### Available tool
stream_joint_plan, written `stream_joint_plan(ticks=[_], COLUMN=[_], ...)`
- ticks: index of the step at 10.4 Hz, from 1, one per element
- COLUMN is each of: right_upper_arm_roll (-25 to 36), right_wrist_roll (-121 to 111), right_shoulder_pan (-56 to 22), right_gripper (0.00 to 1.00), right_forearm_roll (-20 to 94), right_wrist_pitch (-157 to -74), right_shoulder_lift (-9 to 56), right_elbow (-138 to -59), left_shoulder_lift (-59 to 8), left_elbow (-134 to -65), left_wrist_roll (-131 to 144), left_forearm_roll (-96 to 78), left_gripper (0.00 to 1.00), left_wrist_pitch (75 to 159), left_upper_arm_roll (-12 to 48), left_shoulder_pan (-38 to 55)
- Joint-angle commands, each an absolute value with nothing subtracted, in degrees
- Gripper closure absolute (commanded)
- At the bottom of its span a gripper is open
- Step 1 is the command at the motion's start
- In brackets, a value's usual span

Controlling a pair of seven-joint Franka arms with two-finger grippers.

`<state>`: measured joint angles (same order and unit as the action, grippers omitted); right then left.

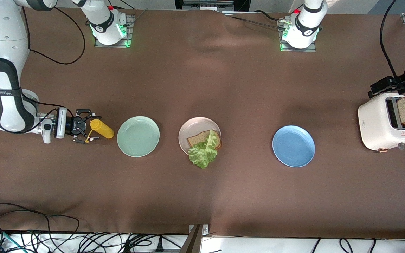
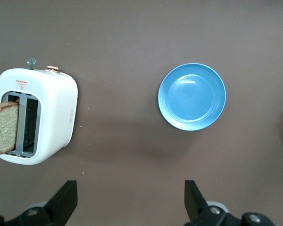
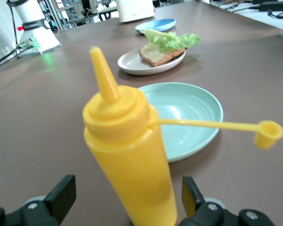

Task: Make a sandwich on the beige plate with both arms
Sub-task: 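Grasp the yellow mustard bottle with the right gripper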

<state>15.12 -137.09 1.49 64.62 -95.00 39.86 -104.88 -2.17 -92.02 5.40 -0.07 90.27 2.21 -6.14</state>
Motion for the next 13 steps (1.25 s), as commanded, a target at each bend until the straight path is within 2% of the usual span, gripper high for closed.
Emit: stream_joint_plan(ticks=[1, 2, 3, 4, 5, 8, 10, 13], right_upper_arm_roll=[14.0, 13.8, 13.1, 13.1, 12.7, 11.0, 7.9, 3.1], right_wrist_roll=[-139.2, -139.1, -138.9, -138.3, -137.6, -129.8, -120.7, -99.3], right_shoulder_pan=[2.4, 2.4, 2.4, 2.4, 2.2, 2.0, 1.9, -0.4], right_gripper=[0.0, 0.11, 0.58, 0.92, 1.0, 1.0, 1.0, 1.0], right_forearm_roll=[67.2, 67.8, 67.9, 67.9, 68.1, 65.2, 57.0, 41.8], right_wrist_pitch=[-92.8, -92.8, -92.9, -93.0, -93.6, -98.1, -102.8, -104.5], right_shoulder_lift=[39.4, 39.3, 39.3, 39.3, 39.3, 36.5, 33.8, 31.7], right_elbow=[-105.1, -105.1, -105.0, -104.9, -104.6, -104.2, -102.1, -95.9], left_shoulder_lift=[-2.6, -2.6, -2.6, -2.6, -2.6, -2.6, -2.6, -2.6], left_elbow=[-90.8, -90.8, -90.8, -90.8, -90.8, -90.8, -90.8, -90.8], left_wrist_roll=[4.9, 4.9, 4.9, 4.9, 5.0, 4.9, 4.9, 4.9], left_forearm_roll=[0.9, 1.0, 0.9, 0.9, 1.0, 1.1, 1.0, 1.1], left_gripper=[0.0, 0.0, 0.0, 0.0, 0.0, 0.0, 0.0, 0.0], left_wrist_pitch=[89.6, 89.6, 89.6, 89.6, 89.6, 89.6, 89.6, 89.6], left_upper_arm_roll=[2.5, 2.5, 2.5, 2.5, 2.5, 2.5, 2.4, 2.3], left_shoulder_pan=[-6.2, -6.2, -6.2, -5.8, -5.6, -6.1, -6.4, -6.5])
